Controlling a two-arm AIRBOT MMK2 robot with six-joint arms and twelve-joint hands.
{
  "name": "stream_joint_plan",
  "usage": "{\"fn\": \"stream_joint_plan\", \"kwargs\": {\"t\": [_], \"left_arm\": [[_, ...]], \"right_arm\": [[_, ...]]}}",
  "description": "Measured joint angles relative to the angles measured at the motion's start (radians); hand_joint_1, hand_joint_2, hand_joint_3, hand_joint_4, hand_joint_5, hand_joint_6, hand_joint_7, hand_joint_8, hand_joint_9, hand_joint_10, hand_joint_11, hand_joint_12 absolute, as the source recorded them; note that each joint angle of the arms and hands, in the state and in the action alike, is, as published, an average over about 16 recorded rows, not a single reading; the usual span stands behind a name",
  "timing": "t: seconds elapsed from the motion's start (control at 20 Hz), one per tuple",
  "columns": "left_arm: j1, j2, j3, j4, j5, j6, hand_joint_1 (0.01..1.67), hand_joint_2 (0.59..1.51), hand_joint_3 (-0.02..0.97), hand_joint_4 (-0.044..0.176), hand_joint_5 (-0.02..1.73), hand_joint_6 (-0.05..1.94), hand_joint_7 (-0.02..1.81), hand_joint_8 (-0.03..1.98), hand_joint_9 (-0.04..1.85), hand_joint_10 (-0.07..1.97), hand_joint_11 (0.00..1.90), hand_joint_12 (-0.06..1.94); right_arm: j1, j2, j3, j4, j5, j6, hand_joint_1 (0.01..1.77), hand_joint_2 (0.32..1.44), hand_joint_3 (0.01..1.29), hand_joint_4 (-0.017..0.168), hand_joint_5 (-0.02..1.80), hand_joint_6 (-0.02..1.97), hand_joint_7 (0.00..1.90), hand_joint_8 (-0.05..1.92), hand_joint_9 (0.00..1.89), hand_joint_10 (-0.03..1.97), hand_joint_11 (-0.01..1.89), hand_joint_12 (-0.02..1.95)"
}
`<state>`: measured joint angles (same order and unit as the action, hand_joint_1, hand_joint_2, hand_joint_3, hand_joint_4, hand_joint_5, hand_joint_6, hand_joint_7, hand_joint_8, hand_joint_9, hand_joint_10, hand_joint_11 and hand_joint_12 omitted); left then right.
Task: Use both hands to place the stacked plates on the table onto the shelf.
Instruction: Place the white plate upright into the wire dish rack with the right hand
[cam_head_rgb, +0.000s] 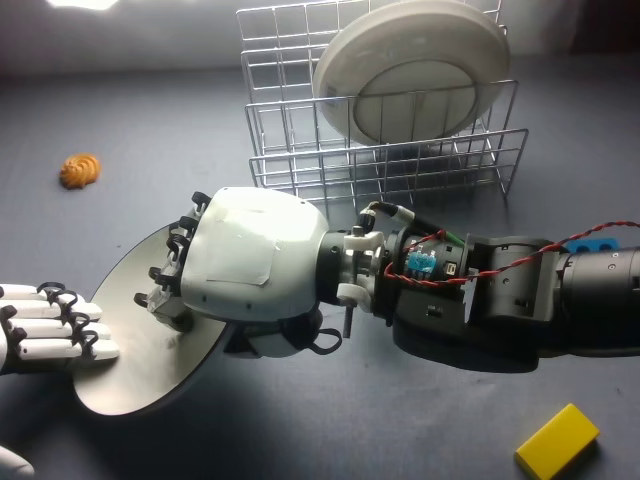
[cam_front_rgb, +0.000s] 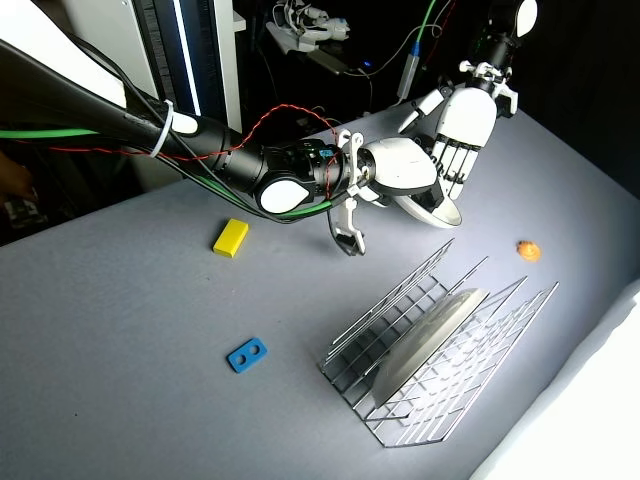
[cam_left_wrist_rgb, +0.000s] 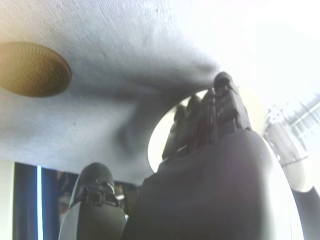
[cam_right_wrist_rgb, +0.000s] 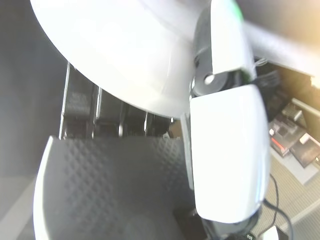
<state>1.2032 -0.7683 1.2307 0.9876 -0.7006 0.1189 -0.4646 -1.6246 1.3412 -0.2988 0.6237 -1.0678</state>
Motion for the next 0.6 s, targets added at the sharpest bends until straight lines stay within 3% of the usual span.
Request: {"fn": "stream_joint_plan", "kwargs": {"t": [0.2,0.6], "left_arm": [[-0.038,0.011,0.007,-0.016,-0.011,0.000,0.02,1.146,0.010,-0.004,0.06,-0.01,0.02,0.00,0.00,-0.02,0.02,0.01],[-0.185,0.047,0.030,-0.023,-0.038,0.000,0.02,1.145,0.010,0.000,0.07,0.01,0.03,0.00,0.02,0.01,0.02,0.01]], "right_arm": [[-0.004,-0.002,0.004,-0.003,0.015,0.007,1.20,0.96,0.01,0.012,0.91,0.70,1.02,0.53,1.18,0.00,0.85,0.91],[0.000,0.055,-0.036,-0.038,0.038,0.040,1.20,0.96,0.01,0.016,0.93,0.76,1.04,0.71,1.20,0.00,0.84,0.92]]}}
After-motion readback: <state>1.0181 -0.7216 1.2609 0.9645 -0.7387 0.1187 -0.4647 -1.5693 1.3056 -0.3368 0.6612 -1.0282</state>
